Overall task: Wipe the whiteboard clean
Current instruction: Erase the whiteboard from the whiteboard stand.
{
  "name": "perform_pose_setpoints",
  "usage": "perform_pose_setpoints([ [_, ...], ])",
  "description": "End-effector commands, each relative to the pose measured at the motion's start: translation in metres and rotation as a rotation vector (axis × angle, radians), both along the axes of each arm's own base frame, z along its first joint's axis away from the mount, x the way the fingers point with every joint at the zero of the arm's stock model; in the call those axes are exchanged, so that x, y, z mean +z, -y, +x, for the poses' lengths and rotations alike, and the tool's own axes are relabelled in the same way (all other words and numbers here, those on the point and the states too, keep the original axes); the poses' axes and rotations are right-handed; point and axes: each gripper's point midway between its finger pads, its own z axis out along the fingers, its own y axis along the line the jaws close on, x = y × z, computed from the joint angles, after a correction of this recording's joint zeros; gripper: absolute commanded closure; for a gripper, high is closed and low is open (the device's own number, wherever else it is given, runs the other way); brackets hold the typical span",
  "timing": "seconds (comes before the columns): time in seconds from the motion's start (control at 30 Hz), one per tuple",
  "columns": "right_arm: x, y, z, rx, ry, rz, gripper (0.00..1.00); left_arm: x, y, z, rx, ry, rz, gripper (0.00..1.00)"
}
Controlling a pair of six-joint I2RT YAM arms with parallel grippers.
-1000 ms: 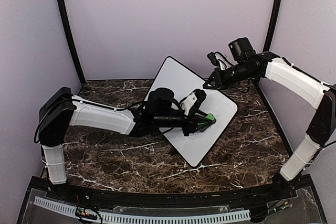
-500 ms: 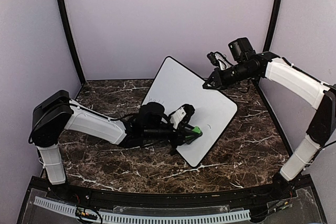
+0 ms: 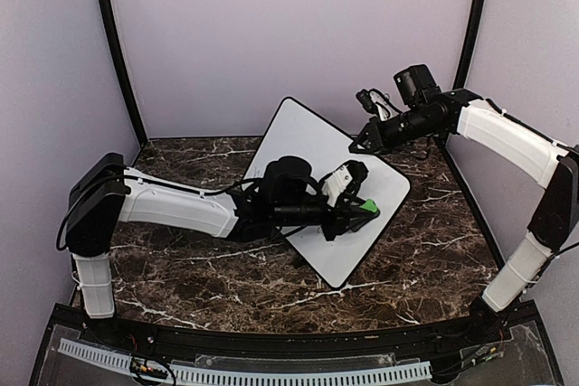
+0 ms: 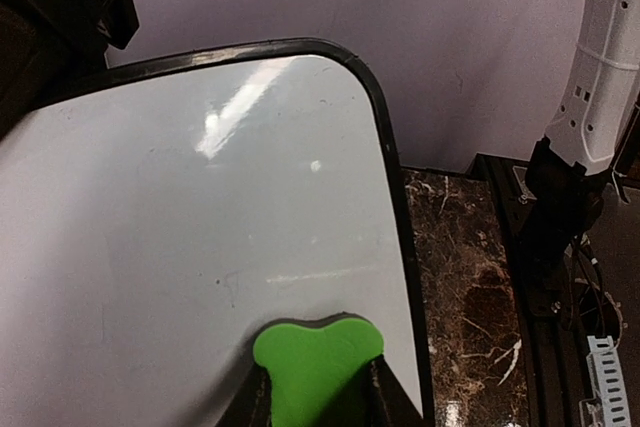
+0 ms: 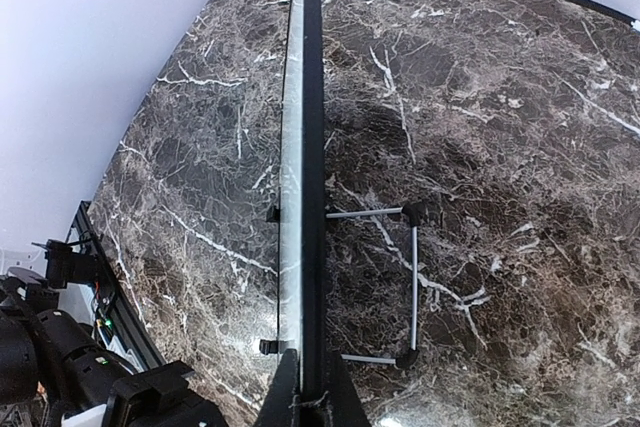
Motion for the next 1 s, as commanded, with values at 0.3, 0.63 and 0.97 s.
perform_pose_setpoints([
  [0.3, -0.001, -0.024, -0.026, 0.099, -0.030, 0.018, 1.00, -0.129, -0.081, 0.017, 0.283, -0.043, 0.334, 1.00],
  [0.63, 0.000, -0.023, -0.027, 0.098, -0.030, 0.019, 1.00, -0.092, -0.049, 0.022, 0.294, 0.110, 0.265, 1.00],
  [0.97, -0.001, -0.023, -0.027, 0.100, -0.032, 0.020, 1.00, -0.058, -0.020, 0.029, 0.254, 0.179, 0.209, 1.00],
])
